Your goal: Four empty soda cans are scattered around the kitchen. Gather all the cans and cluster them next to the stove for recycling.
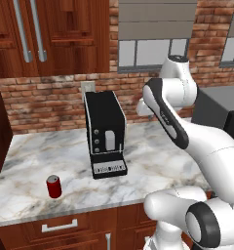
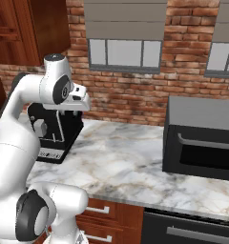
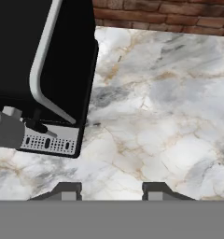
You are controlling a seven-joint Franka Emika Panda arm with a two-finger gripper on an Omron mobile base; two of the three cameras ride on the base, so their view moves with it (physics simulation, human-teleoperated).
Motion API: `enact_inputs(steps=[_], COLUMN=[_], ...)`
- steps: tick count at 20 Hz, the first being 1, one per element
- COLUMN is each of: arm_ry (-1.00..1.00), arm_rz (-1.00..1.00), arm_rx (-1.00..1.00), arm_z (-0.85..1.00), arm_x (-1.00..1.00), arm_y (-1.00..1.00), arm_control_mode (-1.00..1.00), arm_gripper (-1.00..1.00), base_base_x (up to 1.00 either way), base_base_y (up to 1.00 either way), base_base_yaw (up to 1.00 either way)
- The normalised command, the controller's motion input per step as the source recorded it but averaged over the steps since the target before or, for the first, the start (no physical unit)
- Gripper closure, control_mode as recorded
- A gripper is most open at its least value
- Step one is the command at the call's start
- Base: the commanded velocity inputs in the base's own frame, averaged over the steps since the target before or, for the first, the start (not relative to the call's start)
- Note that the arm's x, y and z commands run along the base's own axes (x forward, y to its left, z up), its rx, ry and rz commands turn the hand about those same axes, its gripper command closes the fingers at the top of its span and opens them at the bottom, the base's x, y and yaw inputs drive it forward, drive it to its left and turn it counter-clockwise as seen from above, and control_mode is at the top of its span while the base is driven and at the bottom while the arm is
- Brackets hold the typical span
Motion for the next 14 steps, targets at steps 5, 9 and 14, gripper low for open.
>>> enact_inputs(steps=[5,9,14], arm_ry=[0.0,-0.05,0.0], arm_rz=[0.0,-0.15,-0.11], arm_rx=[0.01,0.06,0.05], arm_z=[-0.04,-0.24,-0.28], arm_x=[-0.14,-0.43,-0.8], arm_y=[0.01,0.31,0.48], arm_control_mode=[-1.0,-1.0,-1.0], arm_gripper=[-1.0,-1.0,-1.0], base_base_x=[0.0,0.0,0.0], base_base_y=[0.0,0.0,0.0], base_base_yaw=[0.0,0.0,0.0])
